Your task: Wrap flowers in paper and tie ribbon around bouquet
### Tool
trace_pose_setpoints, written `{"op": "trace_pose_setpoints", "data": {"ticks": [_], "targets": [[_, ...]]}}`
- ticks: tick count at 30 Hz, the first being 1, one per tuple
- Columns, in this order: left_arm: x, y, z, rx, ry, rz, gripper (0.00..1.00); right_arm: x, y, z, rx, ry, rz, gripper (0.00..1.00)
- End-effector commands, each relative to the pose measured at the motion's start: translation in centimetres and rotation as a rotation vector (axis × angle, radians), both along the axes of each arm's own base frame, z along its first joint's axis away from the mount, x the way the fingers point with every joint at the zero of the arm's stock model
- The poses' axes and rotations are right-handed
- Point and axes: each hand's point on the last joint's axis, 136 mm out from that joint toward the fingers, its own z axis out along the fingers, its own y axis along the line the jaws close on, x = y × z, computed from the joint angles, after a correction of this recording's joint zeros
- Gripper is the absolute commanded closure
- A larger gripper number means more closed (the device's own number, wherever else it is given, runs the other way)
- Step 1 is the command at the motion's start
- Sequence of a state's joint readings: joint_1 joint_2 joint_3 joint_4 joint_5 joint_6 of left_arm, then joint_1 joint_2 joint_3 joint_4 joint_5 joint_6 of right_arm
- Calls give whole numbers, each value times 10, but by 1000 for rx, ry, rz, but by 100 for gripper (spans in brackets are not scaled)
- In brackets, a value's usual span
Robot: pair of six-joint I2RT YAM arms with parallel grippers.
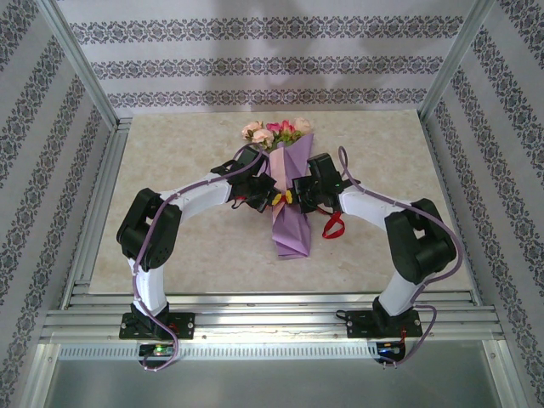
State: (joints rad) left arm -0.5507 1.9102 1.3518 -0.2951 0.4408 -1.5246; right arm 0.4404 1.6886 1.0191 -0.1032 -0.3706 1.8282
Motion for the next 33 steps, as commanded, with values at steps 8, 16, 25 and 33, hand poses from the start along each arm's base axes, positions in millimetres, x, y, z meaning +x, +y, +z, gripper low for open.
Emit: {"op": "trace_pose_setpoints", "data": {"ticks": [8, 16, 25, 33], "targets": [[0, -2, -5, 12, -5, -4, 96, 8, -12, 26, 23, -52, -43, 100], [0, -3, -8, 16, 2, -10, 95, 15, -18, 29, 38, -64, -68, 93], [0, -8, -8, 1, 6, -19, 97, 19, -26, 30, 30, -82, -87, 84], [-4, -8, -8, 2, 10, -19, 97, 0, -20, 19, -12, -47, -30, 78]]}}
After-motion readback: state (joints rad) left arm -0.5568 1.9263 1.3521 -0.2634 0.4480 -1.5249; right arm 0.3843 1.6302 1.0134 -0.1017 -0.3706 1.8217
